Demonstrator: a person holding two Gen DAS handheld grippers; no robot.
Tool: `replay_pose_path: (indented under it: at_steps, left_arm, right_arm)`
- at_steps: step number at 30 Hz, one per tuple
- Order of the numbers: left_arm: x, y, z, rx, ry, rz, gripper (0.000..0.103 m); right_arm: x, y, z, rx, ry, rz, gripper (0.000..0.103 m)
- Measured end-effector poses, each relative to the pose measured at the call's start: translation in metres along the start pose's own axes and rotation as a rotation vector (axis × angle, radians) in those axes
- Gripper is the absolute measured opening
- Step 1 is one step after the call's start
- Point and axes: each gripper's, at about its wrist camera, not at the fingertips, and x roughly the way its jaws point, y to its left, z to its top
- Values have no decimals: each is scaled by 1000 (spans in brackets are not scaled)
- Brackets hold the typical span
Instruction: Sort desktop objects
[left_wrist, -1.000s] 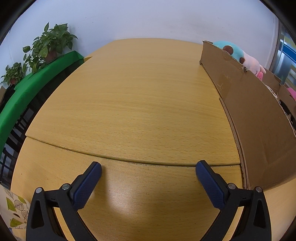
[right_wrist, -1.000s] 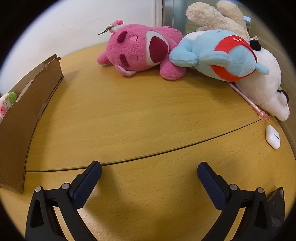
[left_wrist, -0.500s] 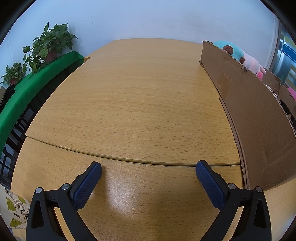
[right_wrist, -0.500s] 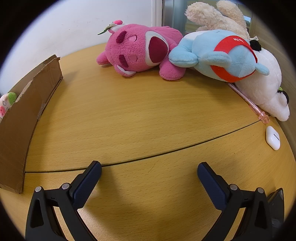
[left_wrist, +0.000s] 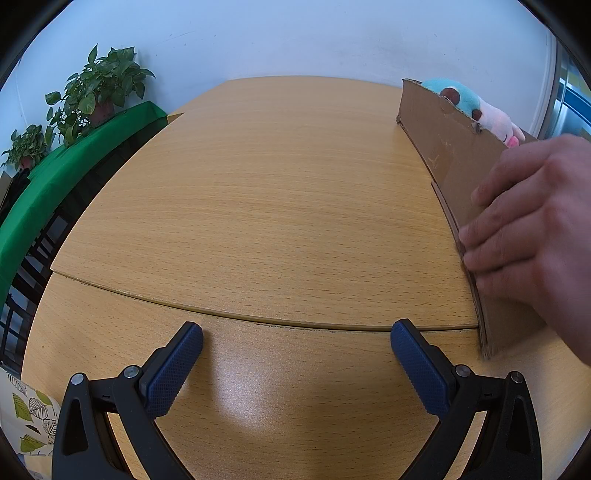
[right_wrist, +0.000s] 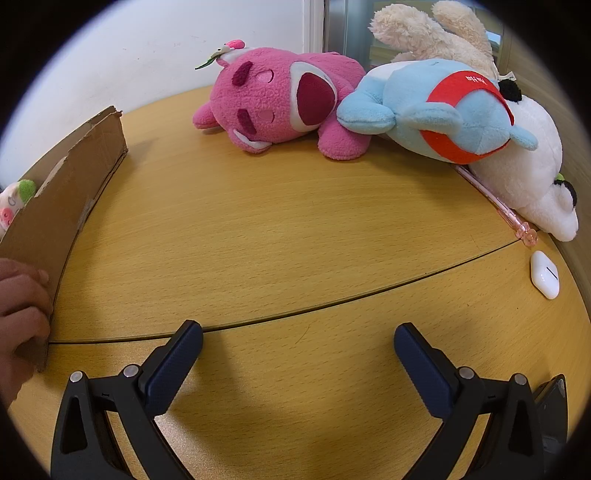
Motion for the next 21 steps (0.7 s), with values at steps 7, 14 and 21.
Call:
replay_pose_path:
  at_steps: [7,14,21]
  left_arm:
    - [0,0,0,0,0,0,103]
    - [0,1,0,-1,-1,1,103]
    - [1,0,2,-4,-1,2,103]
  right_arm:
    - [0,0,0,0,0,-1,103]
    - [-1,-1,0,1,-1,-1,103]
    - [-2,-1,-2,1,-1,-2,103]
